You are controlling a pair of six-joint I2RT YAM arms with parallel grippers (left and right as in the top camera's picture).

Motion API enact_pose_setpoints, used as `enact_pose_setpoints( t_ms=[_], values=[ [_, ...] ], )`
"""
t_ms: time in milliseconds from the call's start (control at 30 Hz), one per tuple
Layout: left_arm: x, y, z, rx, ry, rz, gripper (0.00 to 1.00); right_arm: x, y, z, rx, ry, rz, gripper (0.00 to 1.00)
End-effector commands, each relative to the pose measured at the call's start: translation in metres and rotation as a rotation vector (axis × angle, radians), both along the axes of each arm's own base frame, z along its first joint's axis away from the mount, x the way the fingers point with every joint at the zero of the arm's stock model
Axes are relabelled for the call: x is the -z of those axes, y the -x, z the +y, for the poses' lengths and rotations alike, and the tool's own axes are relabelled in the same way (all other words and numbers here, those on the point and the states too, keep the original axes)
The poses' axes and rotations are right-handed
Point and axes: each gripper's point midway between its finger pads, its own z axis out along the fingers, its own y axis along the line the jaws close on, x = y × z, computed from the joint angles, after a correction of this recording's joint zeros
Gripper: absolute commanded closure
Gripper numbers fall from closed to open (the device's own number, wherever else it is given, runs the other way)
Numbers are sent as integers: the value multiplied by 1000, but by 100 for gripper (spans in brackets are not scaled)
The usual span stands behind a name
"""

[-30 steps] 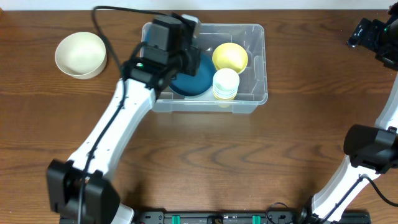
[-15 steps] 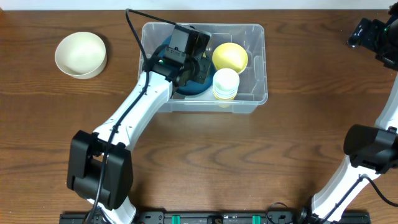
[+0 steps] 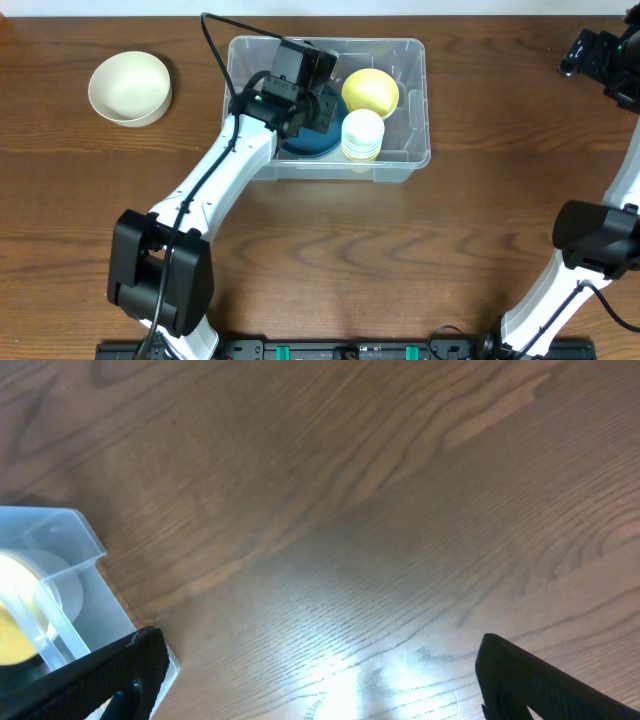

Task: Pack container
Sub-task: 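Lower the blue bowl into the first blue bowl in the bin, then release and reach the left gripper to the cream bowl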

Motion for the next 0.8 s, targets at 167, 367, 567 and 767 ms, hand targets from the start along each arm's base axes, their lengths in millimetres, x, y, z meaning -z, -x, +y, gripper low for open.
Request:
enact_pose_setpoints(
  t_ms=[167,367,567,767],
  values=[
    [-112,-33,81,-186,68,-204,60,-10,2,-1,10,9,-25,1],
    [-117,-45,201,-443,20,-216,60,-10,2,-1,10,9,-25,1],
    [-86,-60,280,-545,-53,-194,60,-10,2,-1,10,9,-25,1],
    [-41,-81,290,-452,-156,-170,60,-10,2,-1,10,9,-25,1]
  ],
)
